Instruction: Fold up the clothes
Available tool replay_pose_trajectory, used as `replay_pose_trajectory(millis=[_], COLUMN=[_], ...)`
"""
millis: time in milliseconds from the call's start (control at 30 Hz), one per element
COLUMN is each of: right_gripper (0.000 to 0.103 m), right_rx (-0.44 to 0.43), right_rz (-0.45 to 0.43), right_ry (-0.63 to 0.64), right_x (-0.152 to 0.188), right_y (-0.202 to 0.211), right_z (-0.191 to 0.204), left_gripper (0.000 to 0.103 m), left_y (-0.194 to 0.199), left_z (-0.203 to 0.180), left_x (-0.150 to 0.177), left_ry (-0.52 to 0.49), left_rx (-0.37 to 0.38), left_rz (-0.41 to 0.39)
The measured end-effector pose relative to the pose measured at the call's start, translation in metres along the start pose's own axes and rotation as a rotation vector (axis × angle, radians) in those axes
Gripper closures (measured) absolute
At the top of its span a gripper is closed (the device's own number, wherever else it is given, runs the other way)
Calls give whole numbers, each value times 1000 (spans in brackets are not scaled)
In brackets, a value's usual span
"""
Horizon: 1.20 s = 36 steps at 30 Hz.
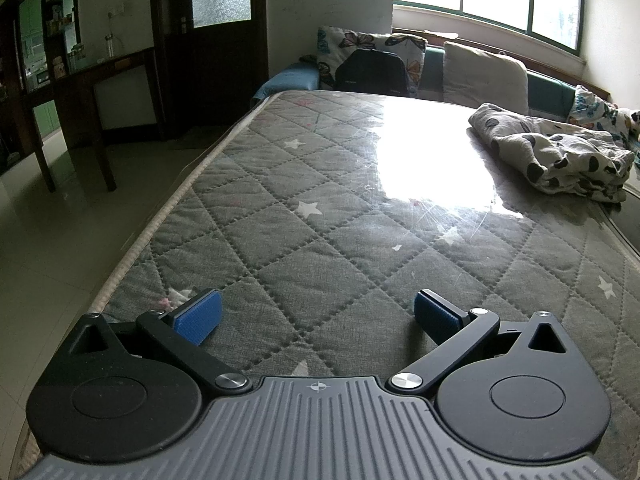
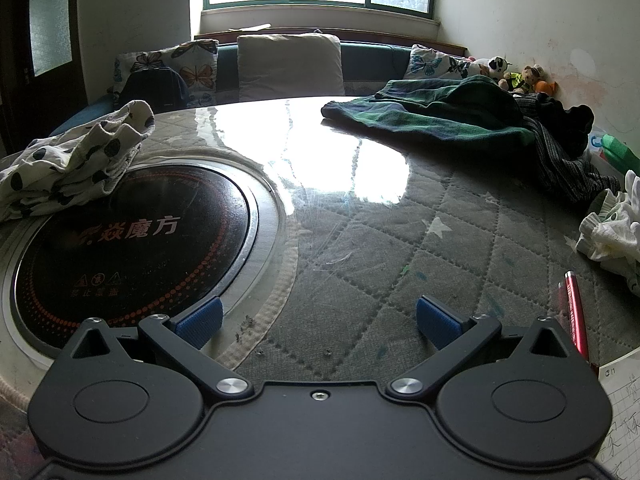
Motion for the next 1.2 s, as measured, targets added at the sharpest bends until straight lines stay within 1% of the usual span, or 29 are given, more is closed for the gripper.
replay_pose_trajectory(millis=[1200], right_gripper=[0], right_rx=[0], right_rz=[0], right_ry=[0], right_x=[0], right_y=[0], right_z=[0], left_gripper=[0], left_y=[0], left_z=[0], left_x=[0], left_ry=[0], left_rx=[0], left_rz=[0])
Point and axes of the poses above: each gripper's, at about its wrist camera, not at the fingertips, and y roughly against the way its jaws point, z to its left, x to its underside, the point moved 4 cm from there along -y, roughly the way its jaws point, and after that the axes turned 11 degrees about y, right-handed, at the moved point
